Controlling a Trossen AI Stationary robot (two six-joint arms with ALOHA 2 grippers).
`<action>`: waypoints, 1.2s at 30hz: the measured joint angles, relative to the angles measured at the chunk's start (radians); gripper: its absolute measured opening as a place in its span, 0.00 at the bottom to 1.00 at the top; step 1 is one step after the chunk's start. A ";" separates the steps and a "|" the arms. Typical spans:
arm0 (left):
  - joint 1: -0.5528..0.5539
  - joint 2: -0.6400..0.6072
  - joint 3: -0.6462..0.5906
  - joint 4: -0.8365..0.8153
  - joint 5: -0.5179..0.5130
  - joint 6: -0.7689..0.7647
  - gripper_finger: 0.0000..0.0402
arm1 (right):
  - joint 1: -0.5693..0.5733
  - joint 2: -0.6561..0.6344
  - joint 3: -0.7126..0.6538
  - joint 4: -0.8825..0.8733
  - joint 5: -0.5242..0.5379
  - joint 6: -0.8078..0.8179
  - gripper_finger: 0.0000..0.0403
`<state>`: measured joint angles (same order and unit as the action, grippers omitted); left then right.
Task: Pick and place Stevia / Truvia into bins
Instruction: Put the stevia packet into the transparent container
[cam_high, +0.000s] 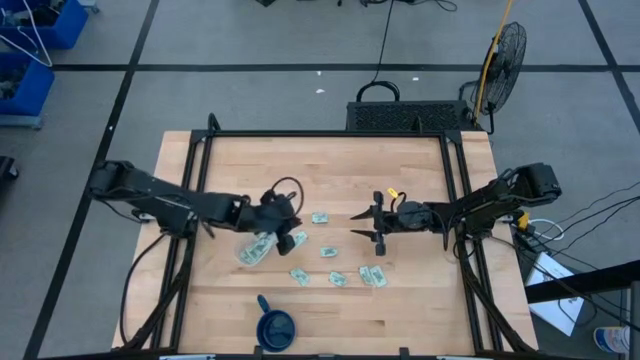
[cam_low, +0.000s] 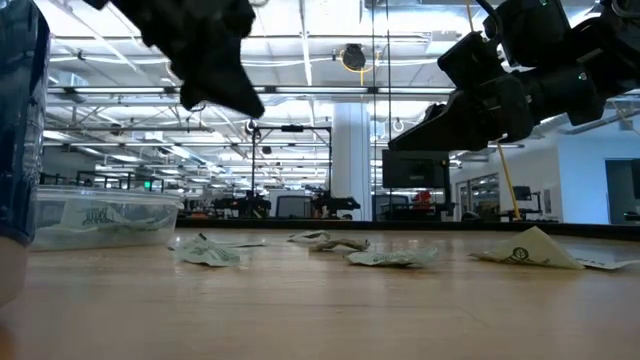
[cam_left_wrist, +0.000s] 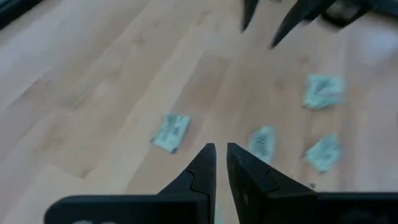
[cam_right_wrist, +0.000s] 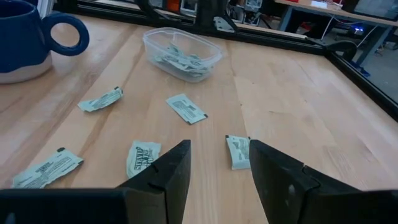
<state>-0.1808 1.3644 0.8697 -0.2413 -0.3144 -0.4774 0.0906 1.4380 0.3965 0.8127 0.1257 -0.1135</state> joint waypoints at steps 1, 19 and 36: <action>0.010 0.016 -0.001 0.001 0.000 0.021 0.12 | 0.000 0.000 0.000 -0.001 0.000 0.000 0.39; 0.159 0.313 0.000 0.289 0.216 0.320 0.26 | -0.001 0.000 0.000 0.006 0.003 -0.029 0.39; 0.152 0.528 -0.001 0.512 -0.007 0.598 0.44 | 0.000 0.000 0.000 -0.004 0.003 -0.030 0.39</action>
<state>-0.0284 1.8919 0.8688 0.2706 -0.3211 0.1205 0.0902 1.4380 0.3965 0.8083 0.1287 -0.1432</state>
